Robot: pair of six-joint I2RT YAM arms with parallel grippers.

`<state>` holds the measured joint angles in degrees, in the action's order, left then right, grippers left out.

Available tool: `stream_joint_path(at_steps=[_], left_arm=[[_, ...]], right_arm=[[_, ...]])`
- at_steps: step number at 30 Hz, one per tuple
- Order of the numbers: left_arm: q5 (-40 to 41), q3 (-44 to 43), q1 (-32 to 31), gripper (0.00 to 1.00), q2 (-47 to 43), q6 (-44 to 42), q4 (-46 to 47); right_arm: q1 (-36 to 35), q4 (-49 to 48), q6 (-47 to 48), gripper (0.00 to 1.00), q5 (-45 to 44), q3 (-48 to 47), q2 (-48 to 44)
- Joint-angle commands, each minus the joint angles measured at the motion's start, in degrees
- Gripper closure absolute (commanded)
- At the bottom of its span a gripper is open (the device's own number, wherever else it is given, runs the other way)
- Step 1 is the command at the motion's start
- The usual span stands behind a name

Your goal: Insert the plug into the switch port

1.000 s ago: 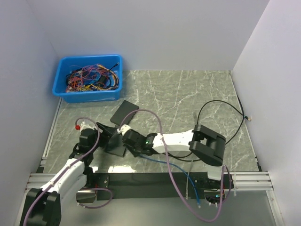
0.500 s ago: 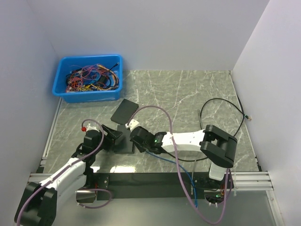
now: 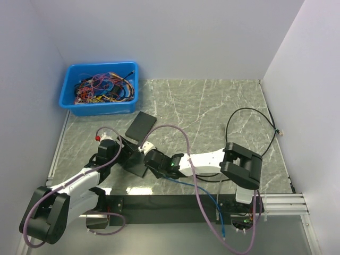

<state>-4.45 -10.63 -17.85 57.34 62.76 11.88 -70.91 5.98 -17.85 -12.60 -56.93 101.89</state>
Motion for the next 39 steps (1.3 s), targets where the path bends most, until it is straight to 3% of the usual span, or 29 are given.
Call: stream_joint_path(at_steps=[1, 14, 27, 39], left_arm=[[-2.40, 2.10, -0.79, 0.22, 1.46, -1.07, -1.78], [-3.81, 3.16, -0.79, 0.21, -0.30, -5.71, 0.42], [-9.35, -1.14, -1.14, 0.24, 9.36, -11.96, 4.82], [-8.38, -2.11, -4.82, 0.26, 11.39, -12.58, 5.78]], right_arm=[[-0.72, -5.19, -1.58, 1.00, 0.74, -2.31, 1.03], [-0.72, -4.04, 3.25, 1.00, -1.11, -6.18, 1.04], [-0.45, -5.89, 8.79, 1.00, 1.09, -5.92, -0.37], [2.88, -9.05, 10.55, 1.00, 5.48, -4.51, -3.01]])
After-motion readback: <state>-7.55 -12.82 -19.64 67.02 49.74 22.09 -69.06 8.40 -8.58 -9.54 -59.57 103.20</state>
